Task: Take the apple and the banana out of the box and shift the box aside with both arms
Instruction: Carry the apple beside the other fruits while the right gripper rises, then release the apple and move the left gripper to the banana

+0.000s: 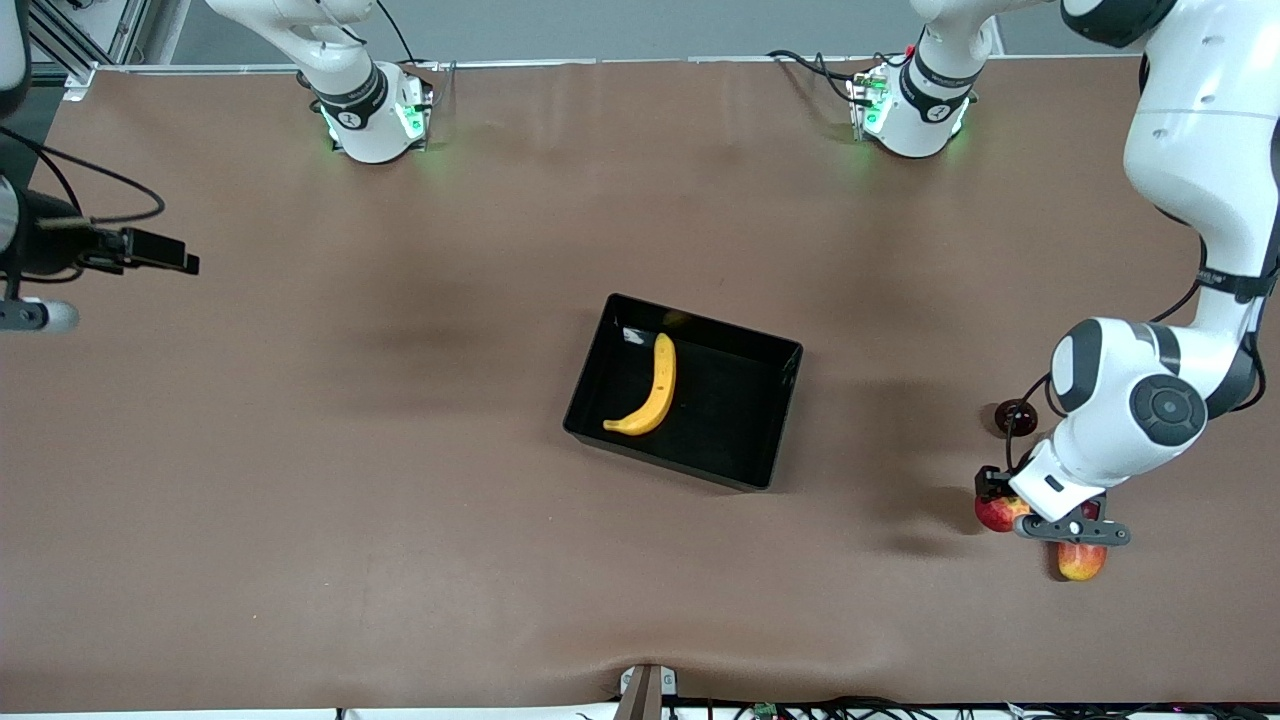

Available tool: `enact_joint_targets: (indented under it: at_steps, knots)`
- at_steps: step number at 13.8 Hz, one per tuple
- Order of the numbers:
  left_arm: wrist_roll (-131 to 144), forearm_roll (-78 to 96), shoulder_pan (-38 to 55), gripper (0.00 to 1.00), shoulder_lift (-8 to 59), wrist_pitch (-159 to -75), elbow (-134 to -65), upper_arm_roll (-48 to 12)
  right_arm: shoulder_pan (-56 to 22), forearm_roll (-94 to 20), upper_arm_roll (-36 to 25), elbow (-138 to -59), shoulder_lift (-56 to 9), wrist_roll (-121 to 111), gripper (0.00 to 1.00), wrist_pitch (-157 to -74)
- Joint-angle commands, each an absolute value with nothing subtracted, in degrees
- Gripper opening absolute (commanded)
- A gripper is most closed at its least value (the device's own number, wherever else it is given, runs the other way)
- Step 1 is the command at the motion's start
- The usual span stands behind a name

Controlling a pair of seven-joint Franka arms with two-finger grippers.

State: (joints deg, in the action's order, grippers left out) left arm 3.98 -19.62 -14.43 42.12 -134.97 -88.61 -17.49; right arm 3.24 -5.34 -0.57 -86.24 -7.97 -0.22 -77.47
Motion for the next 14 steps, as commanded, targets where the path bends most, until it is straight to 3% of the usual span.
enact_joint_targets:
  at_steps: [1,3,4,5,7,11,14]
  knots:
    - [2.9,-21.3,-14.4,0.06,44.1,-135.0,-85.7,-16.2,3.4,-5.2,-0.4,-84.9,-13.6,-0.7,1.0,-75.9]
    - [1.2,-21.1,-14.5,0.33,44.9,-135.1,-85.2,-15.4,3.8,-5.2,-0.4,-85.2,-13.8,-0.7,1.0,-75.8]
    - [1.5,-20.9,-14.5,0.6,45.1,-135.1,-85.1,-15.3,3.7,-5.2,-0.4,-85.4,-13.8,-0.5,1.0,-75.7]
    - [1.8,-20.8,-14.5,1.0,44.9,-135.0,-85.0,-15.3,3.3,-5.2,-0.4,-85.8,-13.6,0.0,1.0,-75.7]
    - [2.2,-20.7,-14.2,1.0,43.4,-134.8,-84.9,-16.1,2.9,-5.4,-0.4,-88.9,-12.0,1.3,1.0,-77.6]
    - [4.2,-17.8,-13.3,1.0,37.3,-129.5,-85.1,-20.5,1.6,-5.8,-0.3,-103.3,-3.9,1.3,1.0,-90.6]
    - [18.1,-18.1,-12.1,1.0,34.4,-123.3,-85.3,-27.5,1.3,-6.1,-0.3,-104.7,-3.3,2.1,1.0,-91.4]
